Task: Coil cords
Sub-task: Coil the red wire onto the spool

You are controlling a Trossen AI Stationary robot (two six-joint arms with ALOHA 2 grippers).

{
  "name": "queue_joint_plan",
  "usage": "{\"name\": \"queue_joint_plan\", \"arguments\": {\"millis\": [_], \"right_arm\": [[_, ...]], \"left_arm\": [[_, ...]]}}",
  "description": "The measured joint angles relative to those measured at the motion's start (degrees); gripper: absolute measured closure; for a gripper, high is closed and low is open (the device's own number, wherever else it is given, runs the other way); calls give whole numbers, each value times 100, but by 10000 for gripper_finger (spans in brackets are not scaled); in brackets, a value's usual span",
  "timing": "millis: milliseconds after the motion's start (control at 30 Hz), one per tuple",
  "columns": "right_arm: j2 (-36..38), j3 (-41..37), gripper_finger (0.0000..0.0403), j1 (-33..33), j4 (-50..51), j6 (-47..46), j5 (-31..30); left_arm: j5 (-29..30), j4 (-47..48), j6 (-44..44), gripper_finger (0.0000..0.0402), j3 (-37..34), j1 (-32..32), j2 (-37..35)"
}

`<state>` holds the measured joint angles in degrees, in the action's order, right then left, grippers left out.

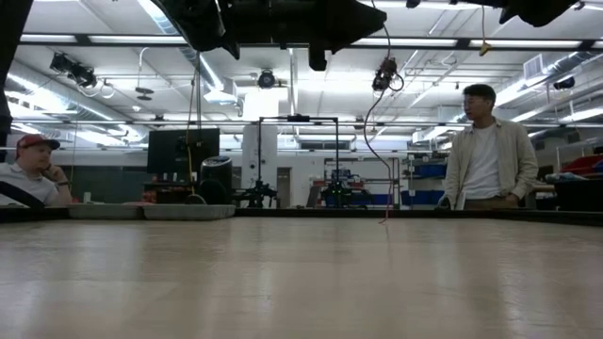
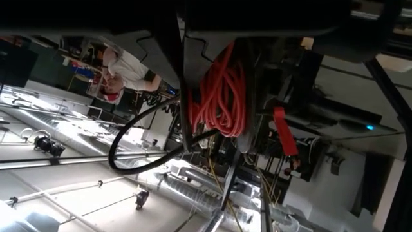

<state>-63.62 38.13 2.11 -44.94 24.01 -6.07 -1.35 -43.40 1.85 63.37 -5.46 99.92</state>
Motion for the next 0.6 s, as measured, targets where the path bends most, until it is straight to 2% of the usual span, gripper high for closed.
{"name": "queue_joint_plan", "arguments": {"millis": [200,600], "right_arm": [[-2,2,403,0,-22,-30,5],[51,0,403,-45,39,-27,-43]], "left_arm": [[-47,23,-37,392,0,-4,0],[-73,543,-173,400,4,-36,-23]]}}
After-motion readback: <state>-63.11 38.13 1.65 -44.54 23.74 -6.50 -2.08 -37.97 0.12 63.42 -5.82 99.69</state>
